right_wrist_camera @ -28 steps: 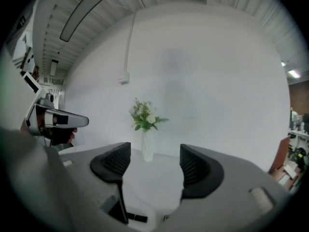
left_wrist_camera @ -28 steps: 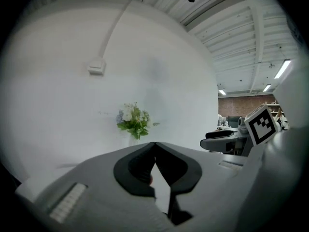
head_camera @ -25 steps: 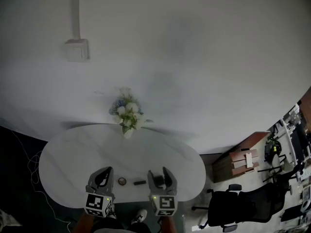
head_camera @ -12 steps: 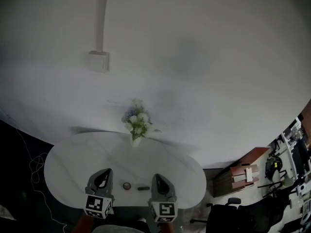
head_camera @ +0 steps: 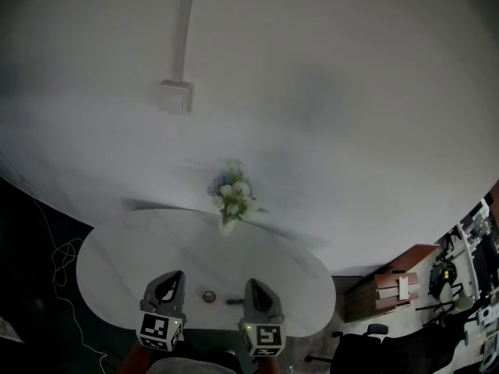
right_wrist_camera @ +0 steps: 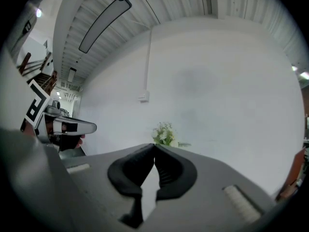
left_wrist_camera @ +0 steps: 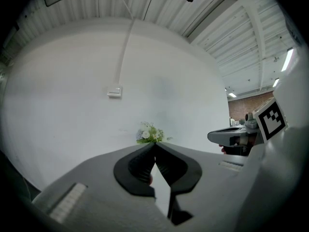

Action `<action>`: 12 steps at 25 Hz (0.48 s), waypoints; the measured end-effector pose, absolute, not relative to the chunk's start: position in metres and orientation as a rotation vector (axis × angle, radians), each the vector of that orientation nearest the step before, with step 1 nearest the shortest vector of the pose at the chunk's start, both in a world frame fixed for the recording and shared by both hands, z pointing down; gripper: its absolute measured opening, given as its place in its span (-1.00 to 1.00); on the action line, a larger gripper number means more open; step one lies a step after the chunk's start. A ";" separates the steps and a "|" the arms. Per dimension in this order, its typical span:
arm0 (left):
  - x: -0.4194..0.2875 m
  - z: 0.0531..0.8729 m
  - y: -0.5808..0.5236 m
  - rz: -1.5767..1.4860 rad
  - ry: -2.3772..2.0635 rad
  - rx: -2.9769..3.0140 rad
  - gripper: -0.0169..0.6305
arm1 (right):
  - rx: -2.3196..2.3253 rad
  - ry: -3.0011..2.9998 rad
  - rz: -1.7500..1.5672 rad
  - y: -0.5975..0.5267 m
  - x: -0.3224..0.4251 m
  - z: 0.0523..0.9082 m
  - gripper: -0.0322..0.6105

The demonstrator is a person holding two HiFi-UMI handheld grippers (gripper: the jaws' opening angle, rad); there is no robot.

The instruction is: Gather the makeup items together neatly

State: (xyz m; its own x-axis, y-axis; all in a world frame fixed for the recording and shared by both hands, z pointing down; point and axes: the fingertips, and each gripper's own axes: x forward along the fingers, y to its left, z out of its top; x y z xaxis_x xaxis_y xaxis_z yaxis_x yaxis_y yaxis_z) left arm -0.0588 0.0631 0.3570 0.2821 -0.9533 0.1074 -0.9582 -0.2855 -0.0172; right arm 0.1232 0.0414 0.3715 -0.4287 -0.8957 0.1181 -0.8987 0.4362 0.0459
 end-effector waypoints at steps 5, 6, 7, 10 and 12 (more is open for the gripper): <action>-0.058 0.360 0.064 0.162 -1.844 2.473 -0.92 | 1.601 -2.550 0.034 0.043 0.126 0.373 -0.89; -0.057 0.360 0.064 0.162 -1.841 2.476 -0.92 | 1.603 -2.555 0.030 0.043 0.125 0.371 -0.89; -0.057 0.361 0.063 0.164 -1.838 2.478 -0.92 | 1.604 -2.559 0.030 0.042 0.125 0.370 -0.89; -0.055 0.361 0.062 0.174 -1.831 2.482 -0.92 | 1.605 -2.560 0.032 0.042 0.126 0.371 -0.89; -0.054 0.360 0.061 0.175 -1.830 2.485 -0.91 | 1.604 -2.557 0.031 0.042 0.127 0.372 -0.89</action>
